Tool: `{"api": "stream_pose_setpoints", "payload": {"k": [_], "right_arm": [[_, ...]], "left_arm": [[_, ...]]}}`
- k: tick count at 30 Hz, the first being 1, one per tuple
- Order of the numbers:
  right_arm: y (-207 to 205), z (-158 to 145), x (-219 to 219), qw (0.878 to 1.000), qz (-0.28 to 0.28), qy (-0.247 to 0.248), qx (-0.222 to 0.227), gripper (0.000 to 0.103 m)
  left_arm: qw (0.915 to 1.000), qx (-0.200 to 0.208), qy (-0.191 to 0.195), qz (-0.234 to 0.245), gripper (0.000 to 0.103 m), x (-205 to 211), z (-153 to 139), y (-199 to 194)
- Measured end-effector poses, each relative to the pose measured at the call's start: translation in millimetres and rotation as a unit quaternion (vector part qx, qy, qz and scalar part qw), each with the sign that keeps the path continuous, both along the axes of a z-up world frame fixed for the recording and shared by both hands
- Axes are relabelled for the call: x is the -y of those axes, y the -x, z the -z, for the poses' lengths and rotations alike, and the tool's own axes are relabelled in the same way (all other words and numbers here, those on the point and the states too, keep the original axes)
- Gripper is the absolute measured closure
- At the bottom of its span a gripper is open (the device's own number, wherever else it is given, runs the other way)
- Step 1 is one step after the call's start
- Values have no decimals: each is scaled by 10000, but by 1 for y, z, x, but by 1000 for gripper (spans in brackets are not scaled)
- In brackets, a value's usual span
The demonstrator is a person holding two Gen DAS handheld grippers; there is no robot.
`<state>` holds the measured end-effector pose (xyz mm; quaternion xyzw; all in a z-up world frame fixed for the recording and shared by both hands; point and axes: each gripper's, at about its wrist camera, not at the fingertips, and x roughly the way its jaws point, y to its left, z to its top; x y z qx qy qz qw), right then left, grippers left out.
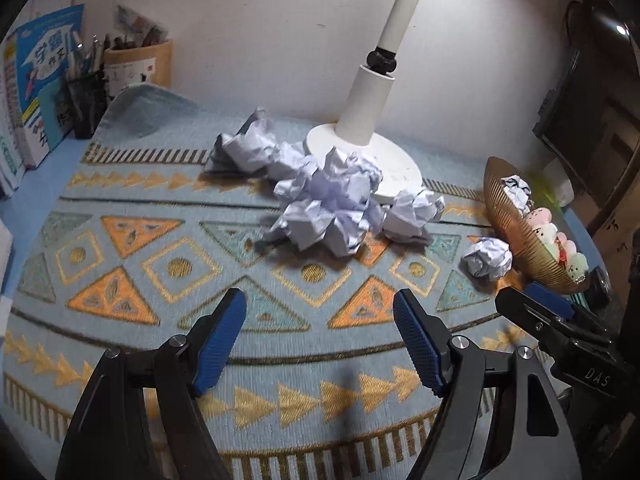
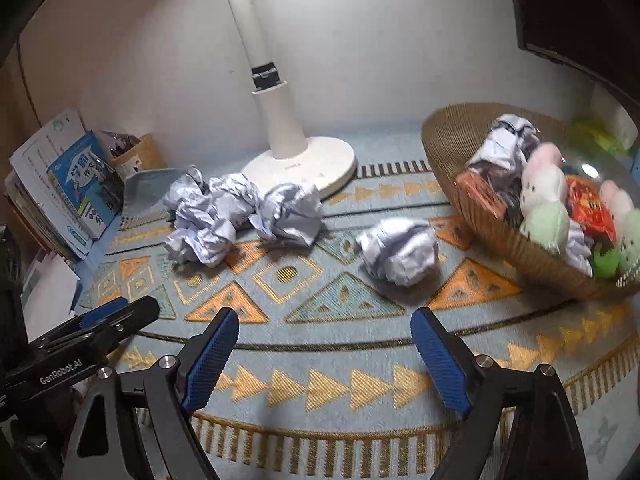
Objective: Organize objects
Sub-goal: 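Move both open tools back toward the crumpled paper balls by the lamp, then grasp crumpled paper ball with left tool while right tool grasps another paper ball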
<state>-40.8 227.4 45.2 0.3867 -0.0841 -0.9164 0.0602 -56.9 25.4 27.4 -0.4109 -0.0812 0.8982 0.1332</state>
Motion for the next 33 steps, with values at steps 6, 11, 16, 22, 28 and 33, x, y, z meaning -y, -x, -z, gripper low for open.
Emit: {"api": "stream_pose_setpoints", "payload": {"k": [6,11,16,22,28,33], "right_arm": [[61,-12,7,9992,-203,195,283,16],[96,17,19,9969,-255,307,676,16],[110,29,29,9983,-198,-94,546,16],[104,31,45,9971,-446,-606,118,41],[87,14,33,9985,-478,-186,-198,49],[38,-25,26,9957,-665,-134,-635,49]], "left_arm": [[9973,-114,607,385,11,-18,9,47],[9971,153,588,464,11,-27,29,66],[9968,129,634,468,20,-31,32,76],[9964,140,650,526,49,-31,32,72],[9970,-127,627,426,52,-26,23,63],[9983,-142,351,435,52,-17,5,26]]}}
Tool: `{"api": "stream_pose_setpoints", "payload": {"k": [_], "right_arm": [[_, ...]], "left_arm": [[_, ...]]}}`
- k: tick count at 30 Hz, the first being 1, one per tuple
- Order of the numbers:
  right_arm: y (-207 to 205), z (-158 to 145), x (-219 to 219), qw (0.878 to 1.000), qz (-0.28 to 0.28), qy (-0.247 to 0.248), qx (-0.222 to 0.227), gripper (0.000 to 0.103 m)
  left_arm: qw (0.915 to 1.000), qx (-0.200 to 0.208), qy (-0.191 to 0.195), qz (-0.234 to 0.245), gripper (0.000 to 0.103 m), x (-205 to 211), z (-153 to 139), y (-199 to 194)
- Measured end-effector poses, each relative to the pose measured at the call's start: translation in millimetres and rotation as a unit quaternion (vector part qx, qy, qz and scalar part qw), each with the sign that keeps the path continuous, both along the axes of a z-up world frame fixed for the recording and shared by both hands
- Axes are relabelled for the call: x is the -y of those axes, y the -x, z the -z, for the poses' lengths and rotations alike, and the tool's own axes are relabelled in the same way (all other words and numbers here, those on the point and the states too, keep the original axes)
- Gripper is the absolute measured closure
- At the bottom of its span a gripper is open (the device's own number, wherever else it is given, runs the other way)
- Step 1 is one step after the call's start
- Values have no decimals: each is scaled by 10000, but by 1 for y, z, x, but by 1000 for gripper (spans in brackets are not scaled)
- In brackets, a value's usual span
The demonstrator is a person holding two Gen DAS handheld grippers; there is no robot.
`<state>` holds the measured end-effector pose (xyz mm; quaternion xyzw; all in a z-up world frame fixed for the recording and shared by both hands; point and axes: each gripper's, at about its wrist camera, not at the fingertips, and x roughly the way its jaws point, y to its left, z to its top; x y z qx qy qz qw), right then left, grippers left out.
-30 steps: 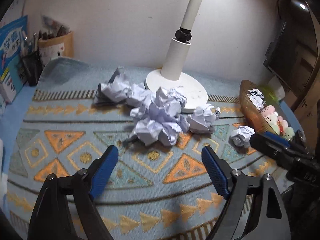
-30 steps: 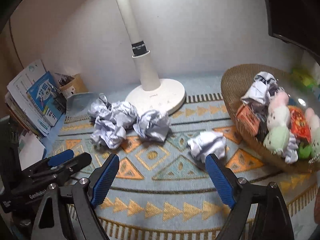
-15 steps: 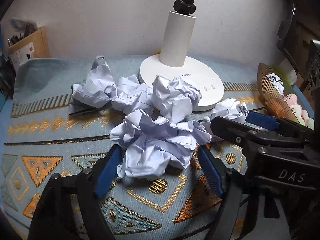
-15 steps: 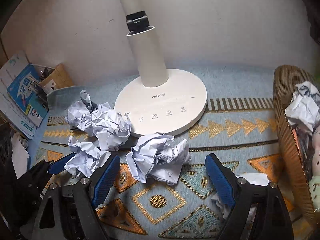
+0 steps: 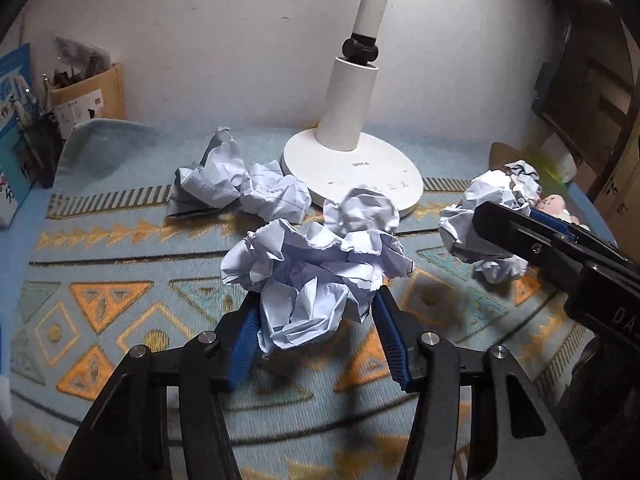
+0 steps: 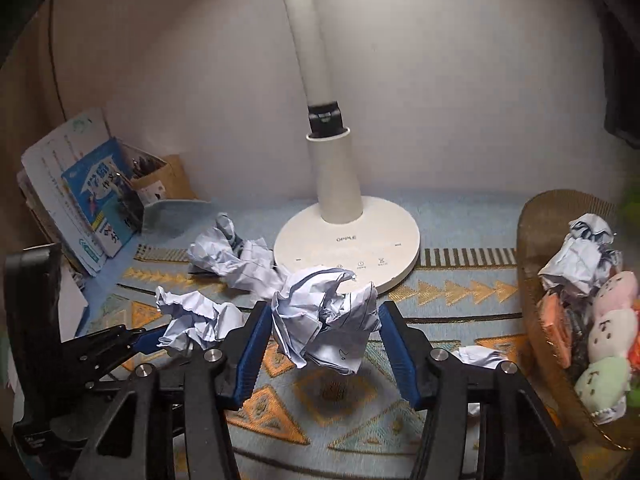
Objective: Organize objects
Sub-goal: 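Grasp crumpled paper ball with left tool while right tool grasps another paper ball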
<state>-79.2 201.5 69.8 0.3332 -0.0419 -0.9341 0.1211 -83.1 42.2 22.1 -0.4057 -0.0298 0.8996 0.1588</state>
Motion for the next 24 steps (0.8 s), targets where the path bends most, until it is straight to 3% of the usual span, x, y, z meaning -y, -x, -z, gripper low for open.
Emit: {"api": "stream_pose_setpoints", "payload": {"k": [3,6,10,14,17,21,24], "right_arm": [[-36,-5,-6,9998,-164,73,24,48],[-59,7,-11,9985,-282,245,408,48],[-78,31,-9,9960,-407,176,775,48],[-89,45,-8,9947,-477,48,906,48],[-91,52,-6,9939,-509,12,983,47],[-91,63,-14,9920,-499,270,1131,33],[-89,66,-15,9905,-501,332,1237,33]], "left_arm": [[9998,71,-167,-23,52,4,-4,-30],[9989,274,-369,-110,52,3,3,-52],[9995,189,-176,-192,52,-5,13,-73],[9996,-25,16,-281,51,-6,17,-80],[9995,-84,-144,-279,51,-1,14,-81],[9994,-22,-213,-280,51,0,16,-79],[9996,-74,-150,-228,51,-3,15,-81]]}}
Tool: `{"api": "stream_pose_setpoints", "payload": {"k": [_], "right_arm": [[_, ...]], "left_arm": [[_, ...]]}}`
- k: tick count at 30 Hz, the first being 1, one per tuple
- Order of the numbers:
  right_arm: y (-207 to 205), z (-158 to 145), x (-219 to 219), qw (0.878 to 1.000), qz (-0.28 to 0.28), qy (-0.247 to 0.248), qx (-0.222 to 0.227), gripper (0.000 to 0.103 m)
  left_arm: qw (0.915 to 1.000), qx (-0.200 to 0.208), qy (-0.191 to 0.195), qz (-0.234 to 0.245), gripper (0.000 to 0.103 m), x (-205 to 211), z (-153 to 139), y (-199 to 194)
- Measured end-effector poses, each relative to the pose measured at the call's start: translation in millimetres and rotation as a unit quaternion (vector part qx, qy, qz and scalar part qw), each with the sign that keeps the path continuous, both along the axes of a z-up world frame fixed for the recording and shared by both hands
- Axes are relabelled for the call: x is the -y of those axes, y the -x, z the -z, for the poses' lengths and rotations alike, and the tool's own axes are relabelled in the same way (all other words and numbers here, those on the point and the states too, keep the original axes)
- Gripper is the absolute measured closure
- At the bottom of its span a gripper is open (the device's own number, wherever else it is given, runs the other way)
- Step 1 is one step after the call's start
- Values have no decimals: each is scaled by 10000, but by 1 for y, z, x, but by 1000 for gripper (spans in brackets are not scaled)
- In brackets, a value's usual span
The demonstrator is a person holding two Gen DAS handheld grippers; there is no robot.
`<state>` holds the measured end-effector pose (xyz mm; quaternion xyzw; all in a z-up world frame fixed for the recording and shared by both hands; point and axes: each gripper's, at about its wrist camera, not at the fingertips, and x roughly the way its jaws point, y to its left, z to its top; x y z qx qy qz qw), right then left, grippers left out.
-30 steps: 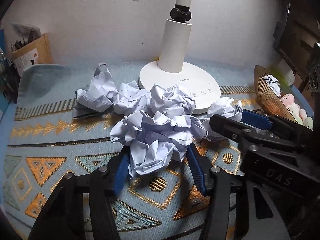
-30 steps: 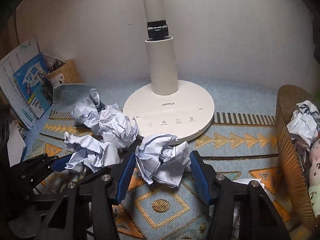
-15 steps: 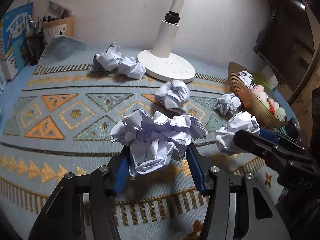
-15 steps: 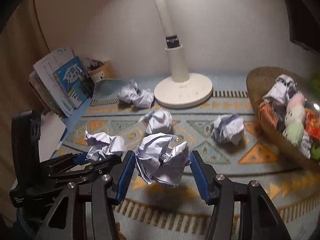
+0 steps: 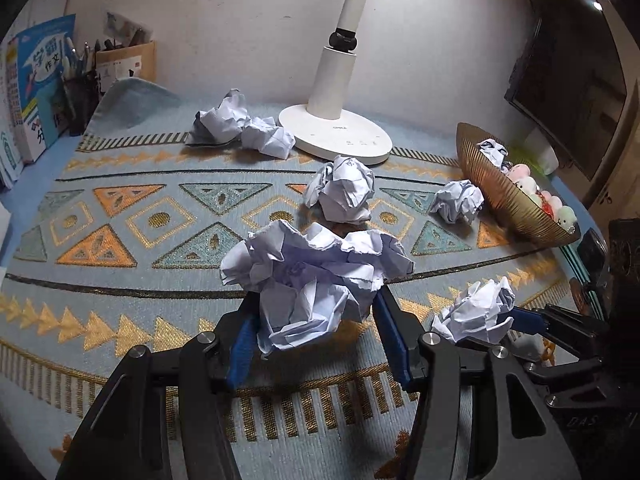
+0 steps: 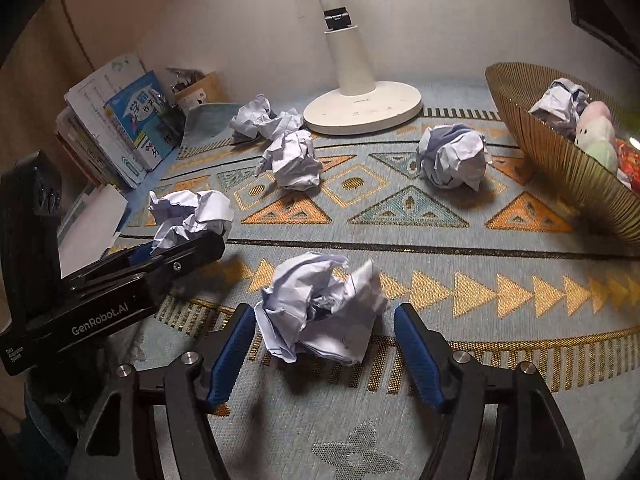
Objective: Organize objects
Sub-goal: 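Grasp crumpled paper ball with left tool while right tool grasps another paper ball, then carry both paper balls over the amber bowl and open both tools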
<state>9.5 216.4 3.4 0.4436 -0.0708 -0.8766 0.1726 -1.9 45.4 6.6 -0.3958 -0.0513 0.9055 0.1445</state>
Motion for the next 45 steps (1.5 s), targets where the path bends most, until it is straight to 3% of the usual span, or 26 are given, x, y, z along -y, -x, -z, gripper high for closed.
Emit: {"api": "stream_pose_setpoints", "payload": {"k": [9,11,17,19,22,27,30,36,37,38,39,45], "right_arm": [[0,2,11,9997,-78,-237,-78,34],[-1,3,12,9996,-107,-249,-72,48],[-11,-14,-8,9989,122,188,-411,49],[-14,-26,-23,9977,297,342,-513,49],[-19,-66,-53,9924,717,154,-990,49],[-15,-136,-128,9618,2131,-274,-1697,48],[2,-148,-168,9480,2759,-280,-1563,48],[40,-140,-203,9419,3100,-189,-1277,48],[46,-138,-205,9424,3105,-163,-1236,46],[52,-135,-207,9427,3121,-155,-1168,37],[54,-131,-210,9412,3172,-136,-1154,31],[45,-117,-221,9407,3224,-7,-1053,31]], "left_arm": [[10000,-16,28,55,50,-2,0,-1],[10000,-12,30,47,50,-2,0,-1],[9997,-71,198,124,50,-11,-6,-3],[9992,-193,101,333,50,-22,-22,-6],[9961,-474,-36,739,50,-51,-55,-1],[9880,-644,-319,1367,50,-115,-96,38],[9848,-526,-370,1615,50,-154,-102,68],[9810,-359,-205,1894,50,-211,-90,99],[9807,-337,-218,1913,44,-217,-88,103],[9812,-313,-182,1895,30,-222,-85,107],[9824,-317,-148,1837,24,-225,-83,109],[9813,-155,-312,1894,22,-215,-76,105]]}}
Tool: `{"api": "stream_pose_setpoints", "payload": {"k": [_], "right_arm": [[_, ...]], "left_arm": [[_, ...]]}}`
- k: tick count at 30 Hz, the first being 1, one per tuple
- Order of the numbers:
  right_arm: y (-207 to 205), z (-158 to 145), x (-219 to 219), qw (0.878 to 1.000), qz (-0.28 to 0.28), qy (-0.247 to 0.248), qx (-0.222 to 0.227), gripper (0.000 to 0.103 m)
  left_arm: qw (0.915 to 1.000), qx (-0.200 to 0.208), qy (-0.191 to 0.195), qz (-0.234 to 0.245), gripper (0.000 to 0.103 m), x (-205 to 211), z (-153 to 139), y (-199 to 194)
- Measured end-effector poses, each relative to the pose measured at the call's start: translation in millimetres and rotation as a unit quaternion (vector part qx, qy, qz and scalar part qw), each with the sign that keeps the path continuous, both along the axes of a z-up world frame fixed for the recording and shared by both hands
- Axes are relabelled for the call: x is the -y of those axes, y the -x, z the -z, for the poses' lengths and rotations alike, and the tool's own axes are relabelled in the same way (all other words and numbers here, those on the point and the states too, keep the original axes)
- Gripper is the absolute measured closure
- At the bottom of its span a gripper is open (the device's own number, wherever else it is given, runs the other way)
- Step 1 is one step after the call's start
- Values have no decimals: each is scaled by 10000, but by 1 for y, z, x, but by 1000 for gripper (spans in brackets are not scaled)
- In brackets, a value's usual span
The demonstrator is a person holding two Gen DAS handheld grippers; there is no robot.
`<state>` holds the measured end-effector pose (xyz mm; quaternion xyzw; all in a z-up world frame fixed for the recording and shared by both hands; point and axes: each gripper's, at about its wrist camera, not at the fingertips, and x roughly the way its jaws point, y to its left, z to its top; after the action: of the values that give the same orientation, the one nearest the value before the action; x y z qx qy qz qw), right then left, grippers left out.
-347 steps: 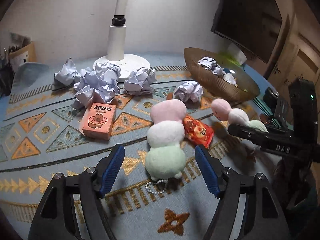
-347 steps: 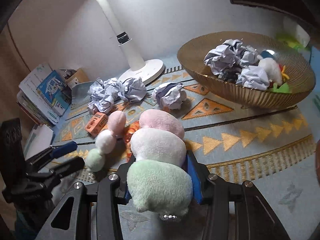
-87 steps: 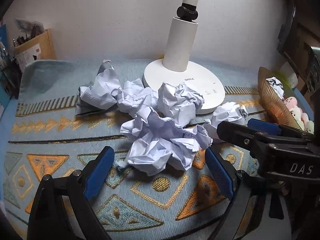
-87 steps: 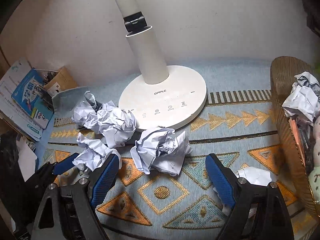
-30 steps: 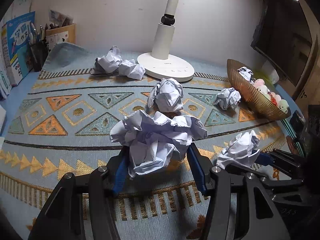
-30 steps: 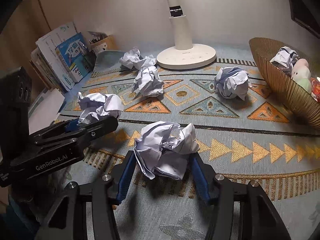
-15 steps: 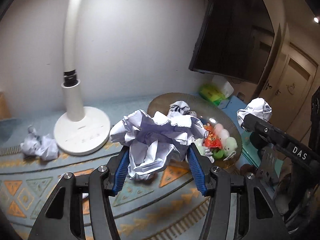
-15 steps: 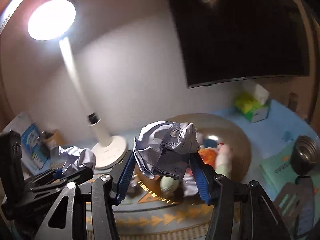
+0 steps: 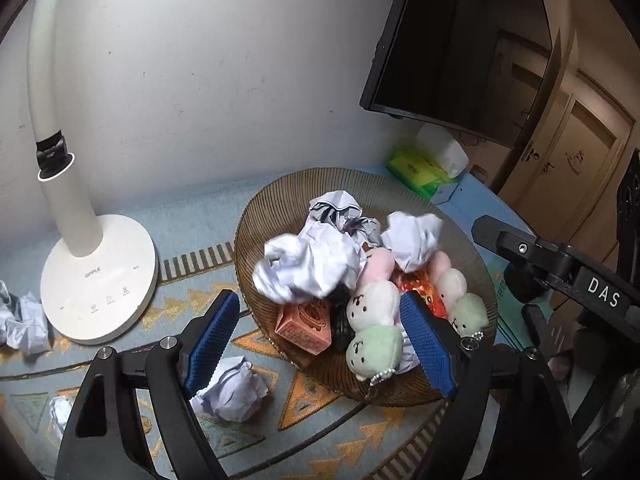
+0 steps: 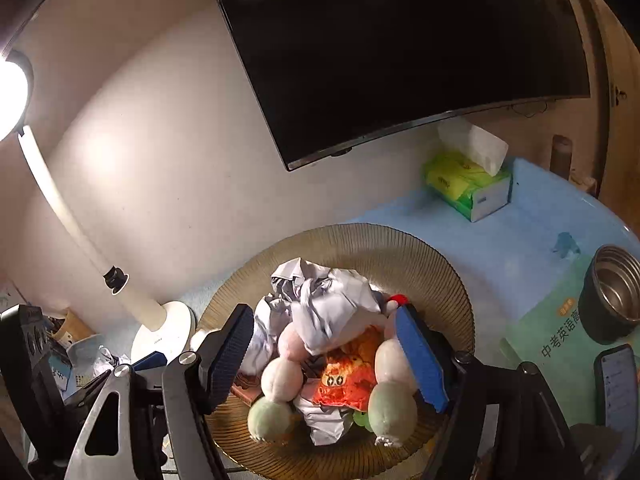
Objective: Organize objects
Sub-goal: 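Carry both paper balls over the amber bowl and open both tools, then move both open tools back toward the remaining paper balls on the rug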
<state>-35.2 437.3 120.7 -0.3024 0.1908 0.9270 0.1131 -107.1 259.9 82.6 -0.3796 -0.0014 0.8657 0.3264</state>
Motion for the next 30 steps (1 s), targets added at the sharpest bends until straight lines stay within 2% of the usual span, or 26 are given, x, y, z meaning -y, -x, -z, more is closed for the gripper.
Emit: {"api": "stream_pose_setpoints", "payload": {"k": [4,9,16,20,24,30], "right_arm": [[-12,9,6,9999,-95,140,36,31],[-25,13,34,9990,-424,135,101,31],[-36,18,107,9919,-1266,48,119,31],[-37,36,157,9842,-1758,-135,189,31],[-31,67,196,9766,-2113,-198,358,31],[-23,110,215,9725,-2152,-451,767,31]], "left_arm": [[9999,34,-135,-17,22,26,-1,-14],[9996,-87,-178,-214,22,67,-6,-40],[9949,-194,-258,-952,22,149,-7,-79],[9871,-77,-173,-1588,22,198,14,-94],[9756,199,-60,-2187,22,239,48,-93],[9672,339,192,-2509,22,257,80,-91]]}}
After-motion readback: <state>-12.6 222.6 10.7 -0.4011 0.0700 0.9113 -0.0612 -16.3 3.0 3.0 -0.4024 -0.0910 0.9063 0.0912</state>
